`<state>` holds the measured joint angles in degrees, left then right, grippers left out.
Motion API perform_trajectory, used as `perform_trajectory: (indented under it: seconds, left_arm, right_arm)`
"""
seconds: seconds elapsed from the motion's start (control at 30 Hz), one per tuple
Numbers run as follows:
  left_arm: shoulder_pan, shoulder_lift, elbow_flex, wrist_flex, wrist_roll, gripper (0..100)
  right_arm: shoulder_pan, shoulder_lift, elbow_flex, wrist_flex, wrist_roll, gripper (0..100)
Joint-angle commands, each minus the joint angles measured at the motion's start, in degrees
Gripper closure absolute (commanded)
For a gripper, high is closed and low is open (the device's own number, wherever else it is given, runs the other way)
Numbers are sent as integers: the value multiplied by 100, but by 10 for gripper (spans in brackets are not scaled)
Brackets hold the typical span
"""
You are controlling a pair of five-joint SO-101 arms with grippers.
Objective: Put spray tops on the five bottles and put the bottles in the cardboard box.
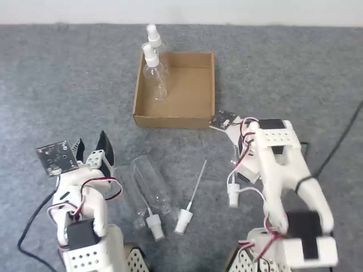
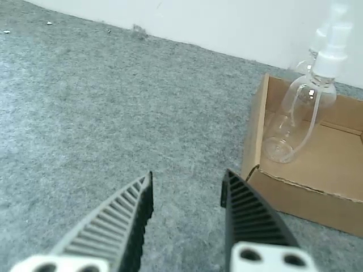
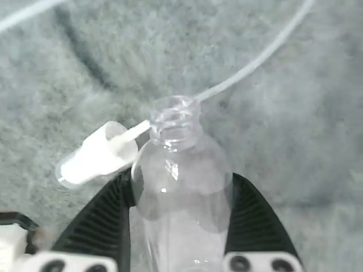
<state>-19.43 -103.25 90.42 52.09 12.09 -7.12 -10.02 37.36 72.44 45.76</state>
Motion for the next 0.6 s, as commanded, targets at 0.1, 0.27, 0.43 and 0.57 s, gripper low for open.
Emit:
perform_trajectory:
  seconds: [0.1,0.27,0.43,0.57]
  left_arm:
    - [0,-97,-57,9,-53,812]
    - [0,-97,-57,9,-53,812]
    - [0,-97,-57,18,-53,812]
    - [0,-97,-57,18,-53,812]
  right_arm:
    - [22,-1552,-325,646,-730,940]
    - [22,-2378,-316,971,-1301,940]
    - [22,-3037,-316,1182,-1969,940]
    - [22,-3565,-308,1182,-2690,940]
